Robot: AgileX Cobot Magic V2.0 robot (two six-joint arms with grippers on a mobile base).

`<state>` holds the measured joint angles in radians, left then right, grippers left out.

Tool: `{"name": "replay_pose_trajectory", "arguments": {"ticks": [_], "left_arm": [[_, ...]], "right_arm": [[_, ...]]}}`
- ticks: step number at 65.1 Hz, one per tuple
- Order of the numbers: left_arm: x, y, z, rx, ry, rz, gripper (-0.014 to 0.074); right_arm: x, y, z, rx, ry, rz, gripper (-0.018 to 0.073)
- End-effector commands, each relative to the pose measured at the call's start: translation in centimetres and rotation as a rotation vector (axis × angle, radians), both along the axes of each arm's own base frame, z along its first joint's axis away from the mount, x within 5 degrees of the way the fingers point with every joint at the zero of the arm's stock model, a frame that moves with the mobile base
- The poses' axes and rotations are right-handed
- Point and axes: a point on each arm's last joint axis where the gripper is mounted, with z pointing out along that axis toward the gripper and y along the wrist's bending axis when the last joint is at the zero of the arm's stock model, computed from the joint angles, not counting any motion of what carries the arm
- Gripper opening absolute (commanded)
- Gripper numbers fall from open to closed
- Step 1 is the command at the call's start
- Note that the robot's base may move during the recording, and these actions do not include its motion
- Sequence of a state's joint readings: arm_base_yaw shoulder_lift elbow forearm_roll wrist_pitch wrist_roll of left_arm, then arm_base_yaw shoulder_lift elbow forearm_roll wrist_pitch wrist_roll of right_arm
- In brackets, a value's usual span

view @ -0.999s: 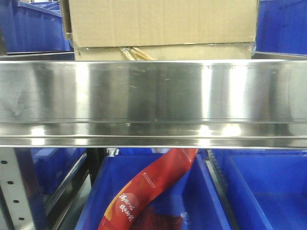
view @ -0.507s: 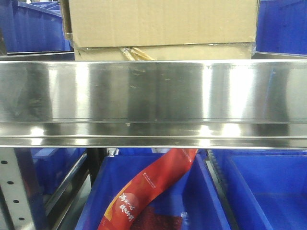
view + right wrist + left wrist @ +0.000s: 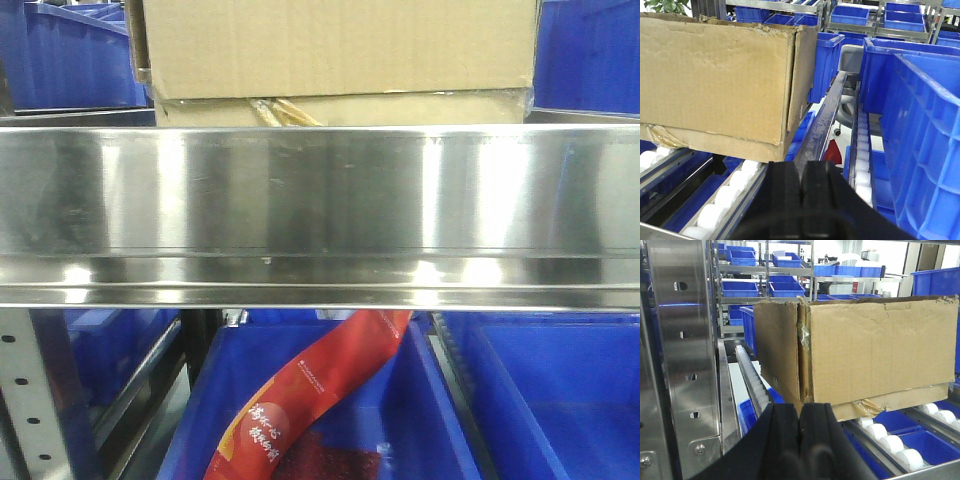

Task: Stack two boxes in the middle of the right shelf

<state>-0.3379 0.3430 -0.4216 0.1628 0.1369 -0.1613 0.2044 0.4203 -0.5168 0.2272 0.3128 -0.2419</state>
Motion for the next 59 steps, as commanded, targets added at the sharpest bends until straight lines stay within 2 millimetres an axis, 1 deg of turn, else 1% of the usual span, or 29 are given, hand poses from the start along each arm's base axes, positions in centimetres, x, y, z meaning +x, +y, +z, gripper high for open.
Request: {"name": "replay_pose_trajectory", "arguments": {"ticks": [1,8,14,17,26,29,33,39,45,47,51,59], "left_arm": [[-0.1,0.0,0.2,-0.002,-0.025,0.0,-0.0111],[-0.2,0.1,0.1,-0.031,-0.016,0.0,-0.0111],[-0.4,0.5,-0.6,-0.072,-0.001,0.046,-0.0111],[-0.6,0.9,-1.3,-0.073,-0.002,0.083,-0.0111],[-1.3,1.7,-4.1,-0.067,0.004,0.187,-0.0111],[-1.4,1.9,-5.5,-0.061,0.016,0.217,-0.0111],[-1.7,2.1,-6.8,-0.045,0.012,0.247,-0.0111],[-1.8,2.3,-9.2,-0.037,0.008,0.277,-0.0111],[-2.0,2.4,-10.8,-0.053,-0.029,0.292,-0.0111],[-2.1,2.4,-10.4,-0.061,-0.078,0.29,-0.0111],[-2.1,2.4,-11.2,-0.048,0.002,0.296,-0.0111],[-2.1,2.4,-11.0,-0.05,-0.015,0.295,-0.0111]], "right_arm": [[0.0,-0.1,0.2,-0.006,-0.033,-0.012,-0.0154],[0.0,-0.1,0.2,-0.006,-0.033,-0.012,-0.0154],[0.0,-0.1,0.2,-0.006,-0.033,-0.012,-0.0154],[0.0,-0.1,0.2,-0.006,-0.033,-0.012,-0.0154],[0.0,-0.1,0.2,-0.006,-0.033,-0.012,-0.0154],[0.0,-0.1,0.2,-0.006,-0.033,-0.012,-0.0154],[0.0,-0.1,0.2,-0.006,-0.033,-0.012,-0.0154],[0.0,-0.1,0.2,-0.006,-0.033,-0.012,-0.0154],[0.0,-0.1,0.2,-0.006,-0.033,-0.012,-0.0154],[0.0,-0.1,0.2,-0.006,-0.033,-0.012,-0.0154],[0.0,-0.1,0.2,-0.006,-0.033,-0.012,-0.0154],[0.0,-0.1,0.3,-0.006,-0.035,-0.012,-0.0154]]}}
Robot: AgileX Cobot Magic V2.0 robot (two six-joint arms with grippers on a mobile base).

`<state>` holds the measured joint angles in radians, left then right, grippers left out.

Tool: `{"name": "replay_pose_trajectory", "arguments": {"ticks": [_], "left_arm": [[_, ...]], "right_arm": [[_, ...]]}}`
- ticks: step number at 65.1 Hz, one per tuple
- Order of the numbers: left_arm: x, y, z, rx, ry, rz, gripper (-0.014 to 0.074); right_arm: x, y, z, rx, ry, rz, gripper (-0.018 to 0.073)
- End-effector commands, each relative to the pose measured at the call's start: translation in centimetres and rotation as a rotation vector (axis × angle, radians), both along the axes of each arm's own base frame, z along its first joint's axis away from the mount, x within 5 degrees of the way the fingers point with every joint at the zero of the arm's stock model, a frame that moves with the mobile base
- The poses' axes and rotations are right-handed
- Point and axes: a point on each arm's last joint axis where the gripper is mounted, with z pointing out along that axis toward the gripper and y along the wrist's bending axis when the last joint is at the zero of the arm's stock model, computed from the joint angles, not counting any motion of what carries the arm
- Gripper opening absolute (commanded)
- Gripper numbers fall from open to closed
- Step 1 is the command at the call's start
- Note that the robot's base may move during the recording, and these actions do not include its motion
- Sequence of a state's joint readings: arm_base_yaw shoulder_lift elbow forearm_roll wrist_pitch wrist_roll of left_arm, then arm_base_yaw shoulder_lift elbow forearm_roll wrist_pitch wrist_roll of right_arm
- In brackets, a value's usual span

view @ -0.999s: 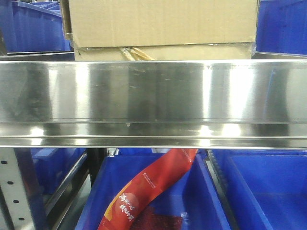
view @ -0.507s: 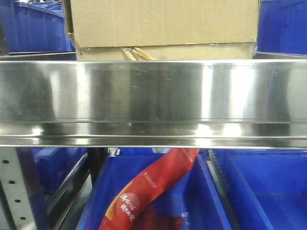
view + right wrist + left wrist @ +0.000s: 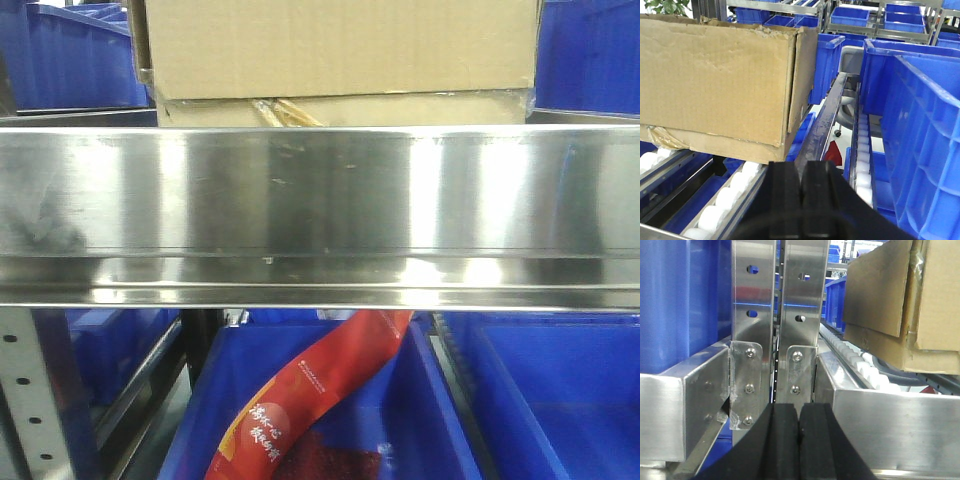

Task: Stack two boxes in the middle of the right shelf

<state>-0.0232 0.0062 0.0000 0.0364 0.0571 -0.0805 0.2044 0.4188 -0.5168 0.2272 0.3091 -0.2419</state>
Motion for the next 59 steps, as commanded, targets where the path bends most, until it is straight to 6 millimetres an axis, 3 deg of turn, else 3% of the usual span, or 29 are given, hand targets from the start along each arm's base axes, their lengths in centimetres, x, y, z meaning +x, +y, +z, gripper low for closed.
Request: {"name": "replay_pose_trajectory", "arguments": {"ticks": [1,50,59], "left_arm": [[-0.06,0.01,0.29,-0.004,-0.034,0.002,-0.0111],[-0.07,0.01,0.33,-0.004,-0.038,0.002,-0.0111],[-0.07,0.01,0.33,-0.004,-0.038,0.002,-0.0111]], "right_arm": [[0.01,-0.11,0.21,-0.007,-0.03,-0.011,-0.0154],[0.02,-0.11,0.16,-0.005,-0.028,-0.011,-0.0154],[0.05,-0.29,-0.75,0.001,-0.041,-0.032,-0.0154]]}}
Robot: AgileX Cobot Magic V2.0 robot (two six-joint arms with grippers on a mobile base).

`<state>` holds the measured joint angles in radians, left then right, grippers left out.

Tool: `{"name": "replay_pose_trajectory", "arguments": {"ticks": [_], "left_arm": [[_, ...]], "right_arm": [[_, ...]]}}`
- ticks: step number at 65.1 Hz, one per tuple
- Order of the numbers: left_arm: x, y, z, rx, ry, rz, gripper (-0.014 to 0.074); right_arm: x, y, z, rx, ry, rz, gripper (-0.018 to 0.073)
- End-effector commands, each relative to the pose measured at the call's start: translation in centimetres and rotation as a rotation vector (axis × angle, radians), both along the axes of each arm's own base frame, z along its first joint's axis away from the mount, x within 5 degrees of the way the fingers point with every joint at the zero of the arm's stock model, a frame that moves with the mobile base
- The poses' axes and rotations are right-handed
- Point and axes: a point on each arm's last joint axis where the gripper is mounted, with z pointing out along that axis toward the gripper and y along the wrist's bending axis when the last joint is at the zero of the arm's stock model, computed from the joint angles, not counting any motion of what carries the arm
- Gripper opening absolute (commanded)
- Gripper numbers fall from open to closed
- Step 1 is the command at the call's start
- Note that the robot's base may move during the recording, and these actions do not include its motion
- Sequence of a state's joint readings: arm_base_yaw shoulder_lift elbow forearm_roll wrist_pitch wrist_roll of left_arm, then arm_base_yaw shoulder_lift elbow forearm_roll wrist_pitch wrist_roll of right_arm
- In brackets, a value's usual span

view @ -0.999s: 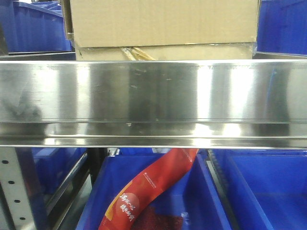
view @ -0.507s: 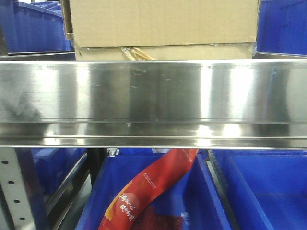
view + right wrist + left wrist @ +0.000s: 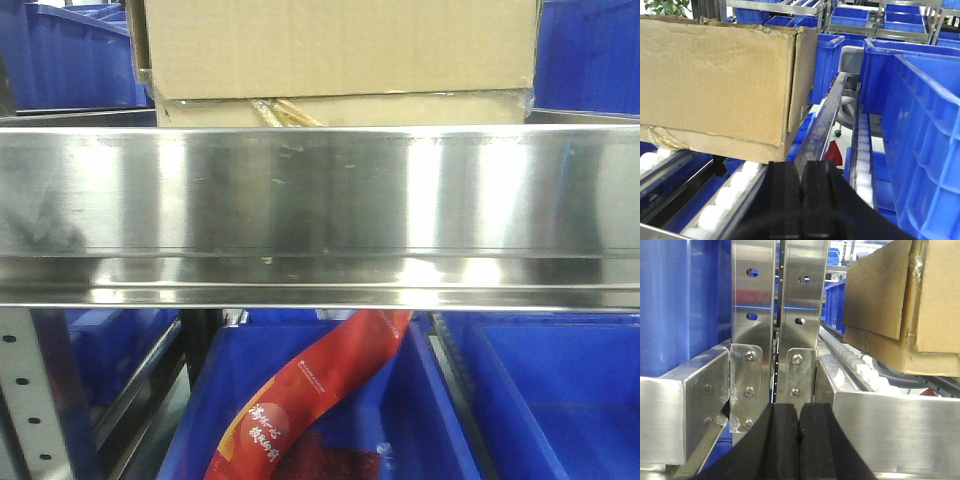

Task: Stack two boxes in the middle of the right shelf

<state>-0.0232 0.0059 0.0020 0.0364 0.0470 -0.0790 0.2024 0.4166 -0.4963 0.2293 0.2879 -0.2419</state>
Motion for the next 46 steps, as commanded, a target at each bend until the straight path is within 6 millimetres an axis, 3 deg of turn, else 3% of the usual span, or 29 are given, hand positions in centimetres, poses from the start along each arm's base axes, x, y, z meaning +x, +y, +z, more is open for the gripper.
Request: {"name": "replay_pose_trajectory", "arguments": {"ticks": [1,8,24,38,46], "left_arm": [[-0.1,0.0,0.3,-0.006,-0.03,0.002,-0.0111],[-0.1,0.0,0.3,-0.006,-0.03,0.002,-0.0111],[-0.1,0.0,0.3,-0.006,-0.03,0.002,-0.0111],[-0.1,0.0,0.3,-0.006,-0.03,0.002,-0.0111],[-0.1,0.0,0.3,-0.006,-0.03,0.002,-0.0111]], "right_arm": [[-0.1,-0.4,-0.4,-0.004,-0.053,-0.036,-0.0154],[-1.0,-1.1,-1.6,0.012,-0.112,-0.105,-0.0154],[-2.9,-2.3,-6.9,0.045,-0.122,-0.258,-0.0154],[-3.3,-2.4,-10.9,0.037,-0.107,-0.271,-0.0154],[-3.2,-2.4,-12.1,0.037,-0.104,-0.275,-0.0154]]}}
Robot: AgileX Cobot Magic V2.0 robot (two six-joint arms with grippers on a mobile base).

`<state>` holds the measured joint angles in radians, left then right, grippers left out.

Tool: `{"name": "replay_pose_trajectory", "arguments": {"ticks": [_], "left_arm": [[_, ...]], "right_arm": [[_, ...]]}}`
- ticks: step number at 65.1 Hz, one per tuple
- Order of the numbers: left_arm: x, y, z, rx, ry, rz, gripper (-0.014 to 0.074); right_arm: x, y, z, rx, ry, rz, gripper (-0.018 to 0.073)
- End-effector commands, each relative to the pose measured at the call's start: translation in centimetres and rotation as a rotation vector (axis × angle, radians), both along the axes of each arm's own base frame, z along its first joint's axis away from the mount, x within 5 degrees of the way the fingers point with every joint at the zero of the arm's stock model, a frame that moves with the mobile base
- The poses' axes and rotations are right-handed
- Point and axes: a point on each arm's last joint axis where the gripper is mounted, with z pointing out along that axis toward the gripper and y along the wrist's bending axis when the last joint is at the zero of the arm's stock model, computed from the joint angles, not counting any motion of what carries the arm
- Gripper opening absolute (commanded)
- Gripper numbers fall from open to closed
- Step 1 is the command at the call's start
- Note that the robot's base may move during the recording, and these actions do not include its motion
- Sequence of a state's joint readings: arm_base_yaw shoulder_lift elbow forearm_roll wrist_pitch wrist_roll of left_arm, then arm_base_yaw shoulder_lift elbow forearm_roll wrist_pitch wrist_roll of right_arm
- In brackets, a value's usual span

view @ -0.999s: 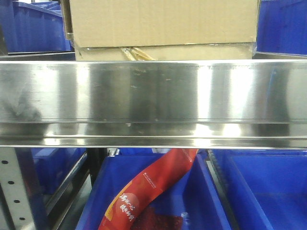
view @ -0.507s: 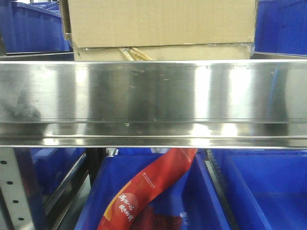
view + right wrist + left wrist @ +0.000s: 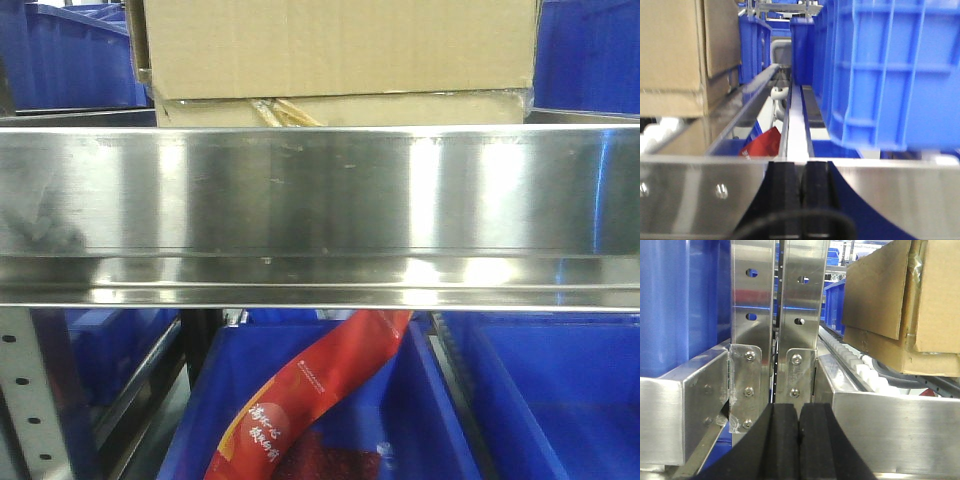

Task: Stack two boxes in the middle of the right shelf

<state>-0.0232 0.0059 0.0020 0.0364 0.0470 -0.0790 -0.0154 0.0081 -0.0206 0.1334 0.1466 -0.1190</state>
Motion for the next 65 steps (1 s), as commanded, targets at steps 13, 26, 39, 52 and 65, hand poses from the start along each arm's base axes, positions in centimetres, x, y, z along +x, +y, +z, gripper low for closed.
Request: {"name": "replay_pose_trajectory", "arguments": {"ticks": [13,26,39,52,65], "left_arm": [[-0.07,0.01,0.3,-0.006,-0.03,0.002,-0.0111],[-0.07,0.01,0.3,-0.006,-0.03,0.002,-0.0111],[-0.07,0.01,0.3,-0.006,-0.03,0.002,-0.0111],[-0.07,0.01,0.3,-0.006,-0.03,0.002,-0.0111],[-0.07,0.01,0.3,-0.006,-0.03,0.002,-0.0111]], "right_arm": [[0.03,-0.15,0.27,-0.004,-0.088,-0.017,-0.0154],[0.03,-0.15,0.27,-0.004,-0.088,-0.017,-0.0154],[0.03,-0.15,0.27,-0.004,-0.088,-0.017,-0.0154],[0.03,-0.15,0.27,-0.004,-0.088,-0.017,-0.0154],[0.03,-0.15,0.27,-0.004,-0.088,-0.017,-0.0154]]}}
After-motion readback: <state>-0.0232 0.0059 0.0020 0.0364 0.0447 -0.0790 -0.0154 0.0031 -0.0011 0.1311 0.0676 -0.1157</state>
